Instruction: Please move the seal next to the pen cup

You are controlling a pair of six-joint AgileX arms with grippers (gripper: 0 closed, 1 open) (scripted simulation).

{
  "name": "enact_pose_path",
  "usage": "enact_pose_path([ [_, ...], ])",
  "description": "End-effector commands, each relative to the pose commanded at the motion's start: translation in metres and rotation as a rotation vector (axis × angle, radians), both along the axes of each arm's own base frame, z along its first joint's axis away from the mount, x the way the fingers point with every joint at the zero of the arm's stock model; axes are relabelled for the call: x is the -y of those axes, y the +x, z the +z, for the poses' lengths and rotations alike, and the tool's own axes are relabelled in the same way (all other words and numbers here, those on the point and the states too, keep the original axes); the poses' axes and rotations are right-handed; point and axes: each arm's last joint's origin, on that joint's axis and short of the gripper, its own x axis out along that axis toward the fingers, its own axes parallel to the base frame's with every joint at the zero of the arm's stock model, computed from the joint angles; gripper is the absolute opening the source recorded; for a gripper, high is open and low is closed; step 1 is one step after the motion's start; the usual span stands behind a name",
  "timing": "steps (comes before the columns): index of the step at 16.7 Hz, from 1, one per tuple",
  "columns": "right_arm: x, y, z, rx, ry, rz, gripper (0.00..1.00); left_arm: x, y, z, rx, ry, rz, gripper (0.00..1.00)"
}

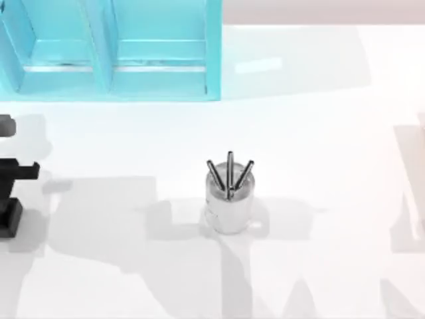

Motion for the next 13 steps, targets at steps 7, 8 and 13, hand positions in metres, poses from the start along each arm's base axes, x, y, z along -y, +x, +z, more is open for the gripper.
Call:
enact_pose_path([
  [7,0.0,0.0,0.0,0.0,0.0,0.0,1.0,0.083,0.015,0.079,-0.023,0.004,-0.001,0.0],
  [8,0.0,0.0,0.0,0.0,0.0,0.0,1.0,0.098,0.011,0.094,-0.025,0.005,-0.001,0.0],
  [13,0.0,0.0,0.0,0.0,0.0,0.0,1.0,0.136,-0.005,0.137,0.001,0.0,-0.001,0.0],
])
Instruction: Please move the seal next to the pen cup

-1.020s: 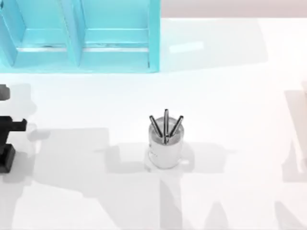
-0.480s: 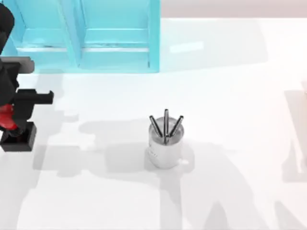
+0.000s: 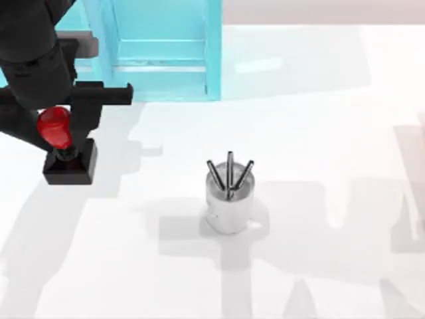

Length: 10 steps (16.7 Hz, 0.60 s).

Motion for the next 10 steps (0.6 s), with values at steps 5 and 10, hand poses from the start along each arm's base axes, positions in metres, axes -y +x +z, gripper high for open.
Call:
enact_pose_path([
  [5,0.0,0.0,0.0,0.0,0.0,0.0,1.0,0.005,0.004,-0.003,-0.003,0.0,0.003,0.0],
  [10,0.0,0.0,0.0,0.0,0.0,0.0,1.0,0.069,0.021,-0.021,-0.005,0.002,0.002,0.0],
])
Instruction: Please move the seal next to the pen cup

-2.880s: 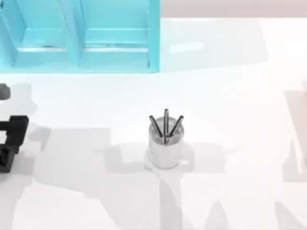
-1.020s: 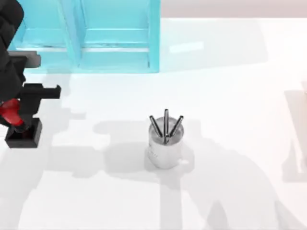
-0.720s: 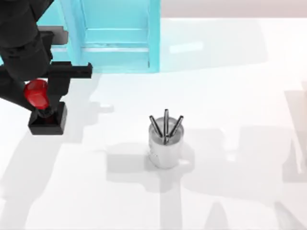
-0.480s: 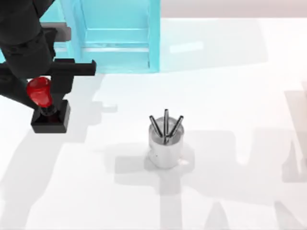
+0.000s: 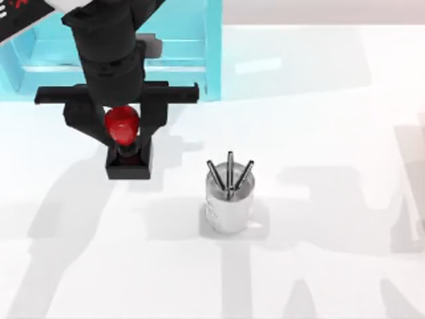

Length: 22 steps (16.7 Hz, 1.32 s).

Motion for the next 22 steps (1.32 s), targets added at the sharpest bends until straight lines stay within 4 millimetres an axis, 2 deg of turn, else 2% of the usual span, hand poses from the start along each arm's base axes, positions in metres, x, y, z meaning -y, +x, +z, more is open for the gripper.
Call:
enact_pose_path([
  [2,0.0,0.0,0.0,0.0,0.0,0.0,1.0,0.026,0.003,-0.009,0.001,0.0,0.0,0.0],
  [4,0.0,0.0,0.0,0.0,0.0,0.0,1.0,0.039,0.003,-0.013,0.004,-0.002,0.0,0.0],
  [8,0.0,0.0,0.0,0.0,0.0,0.0,1.0,0.037,0.003,-0.013,0.002,-0.001,0.003,0.0],
  [13,0.0,0.0,0.0,0.0,0.0,0.0,1.0,0.039,0.003,-0.027,0.004,-0.002,0.0,0.0],
  [16,0.0,0.0,0.0,0.0,0.0,0.0,1.0,0.039,0.003,-0.028,0.004,-0.002,0.0,0.0],
  [22,0.0,0.0,0.0,0.0,0.0,0.0,1.0,0.039,0.003,-0.028,0.004,-0.002,0.0,0.45],
])
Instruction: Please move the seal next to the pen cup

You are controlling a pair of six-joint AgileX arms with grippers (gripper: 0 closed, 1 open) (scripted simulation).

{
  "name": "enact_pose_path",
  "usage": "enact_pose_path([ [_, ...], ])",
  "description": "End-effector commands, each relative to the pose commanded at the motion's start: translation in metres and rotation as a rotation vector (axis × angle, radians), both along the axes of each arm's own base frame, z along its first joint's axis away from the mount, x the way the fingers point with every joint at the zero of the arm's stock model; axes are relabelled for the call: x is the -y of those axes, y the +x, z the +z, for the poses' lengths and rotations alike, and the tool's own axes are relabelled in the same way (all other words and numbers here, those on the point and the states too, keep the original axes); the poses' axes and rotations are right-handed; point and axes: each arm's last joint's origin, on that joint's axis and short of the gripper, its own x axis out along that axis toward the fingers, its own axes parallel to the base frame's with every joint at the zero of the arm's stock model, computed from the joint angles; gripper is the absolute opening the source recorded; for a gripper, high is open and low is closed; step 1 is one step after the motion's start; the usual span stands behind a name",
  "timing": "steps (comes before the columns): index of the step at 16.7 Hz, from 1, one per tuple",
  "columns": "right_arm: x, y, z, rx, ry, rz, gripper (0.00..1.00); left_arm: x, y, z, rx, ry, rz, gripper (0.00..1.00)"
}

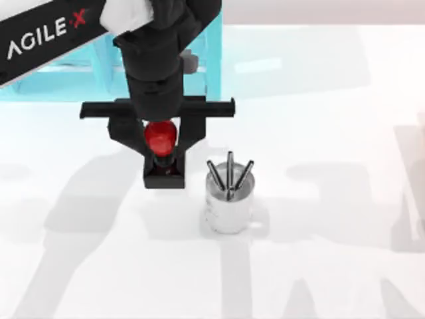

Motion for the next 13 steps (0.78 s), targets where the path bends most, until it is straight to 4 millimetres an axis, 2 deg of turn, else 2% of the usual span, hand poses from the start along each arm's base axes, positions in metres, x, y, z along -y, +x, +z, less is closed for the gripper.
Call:
enact_pose_path([
  [7,0.0,0.0,0.0,0.0,0.0,0.0,1.0,0.0,0.0,0.0,0.0,0.0,0.0,0.98],
  [13,0.0,0.0,0.0,0.0,0.0,0.0,1.0,0.0,0.0,0.0,0.0,0.0,0.0,1.0],
])
